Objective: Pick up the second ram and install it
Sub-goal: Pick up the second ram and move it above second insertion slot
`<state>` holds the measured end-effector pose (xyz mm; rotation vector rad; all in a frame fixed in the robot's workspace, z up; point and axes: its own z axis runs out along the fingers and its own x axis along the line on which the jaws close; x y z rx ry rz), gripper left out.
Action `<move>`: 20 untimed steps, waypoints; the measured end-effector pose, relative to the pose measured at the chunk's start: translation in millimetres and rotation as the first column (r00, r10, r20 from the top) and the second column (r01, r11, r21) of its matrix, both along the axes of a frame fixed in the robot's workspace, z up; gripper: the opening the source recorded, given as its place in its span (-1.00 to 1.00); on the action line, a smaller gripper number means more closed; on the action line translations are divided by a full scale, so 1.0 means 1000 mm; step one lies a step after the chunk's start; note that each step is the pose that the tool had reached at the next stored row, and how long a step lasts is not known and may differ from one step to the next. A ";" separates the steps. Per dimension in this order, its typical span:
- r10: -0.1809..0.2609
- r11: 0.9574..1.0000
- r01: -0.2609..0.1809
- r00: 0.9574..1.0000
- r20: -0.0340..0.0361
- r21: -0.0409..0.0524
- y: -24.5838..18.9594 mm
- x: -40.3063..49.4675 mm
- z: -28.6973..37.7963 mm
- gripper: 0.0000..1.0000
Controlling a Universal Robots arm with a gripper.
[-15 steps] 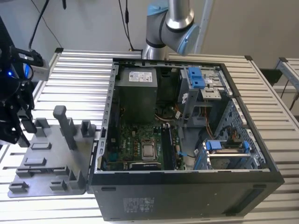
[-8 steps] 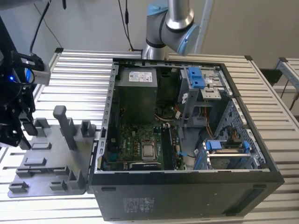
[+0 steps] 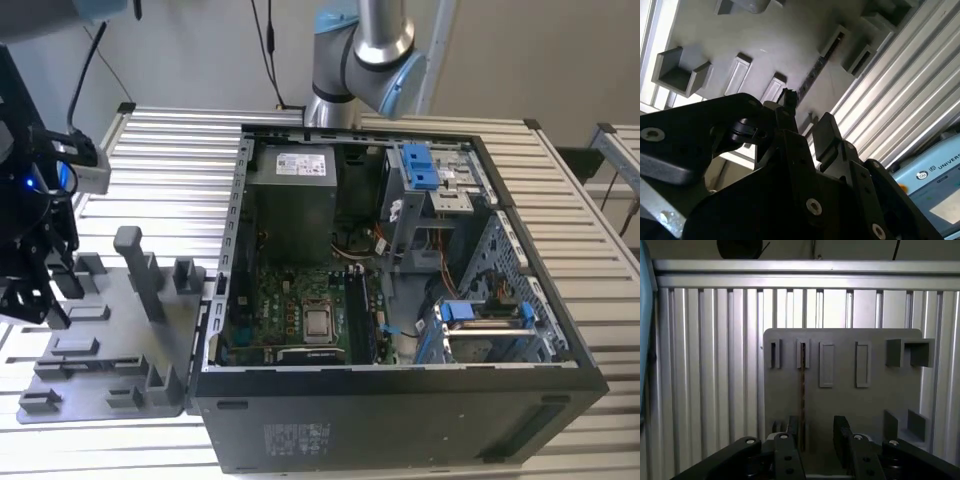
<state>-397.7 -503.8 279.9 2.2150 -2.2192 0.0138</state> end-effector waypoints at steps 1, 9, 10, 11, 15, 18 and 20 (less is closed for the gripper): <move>0.000 1.000 0.000 1.000 0.001 0.000 -0.0001 -0.0001 -0.0020 -0.16; 0.000 1.000 0.000 1.000 0.002 0.000 -0.0004 -0.0022 -0.0160 -0.16; 0.000 1.000 0.000 1.000 0.002 0.000 -0.0004 -0.0024 -0.0178 -0.16; 0.000 1.000 0.000 1.000 0.002 0.000 -0.0004 -0.0028 -0.0196 -0.16; 0.000 1.000 0.000 1.000 0.002 0.000 -0.0006 -0.0039 -0.0269 -0.16; 0.000 1.000 0.000 1.000 0.002 0.000 -0.0006 -0.0047 -0.0324 -0.16; 0.000 1.000 0.000 1.000 0.002 0.000 -0.0006 -0.0053 -0.0360 -0.16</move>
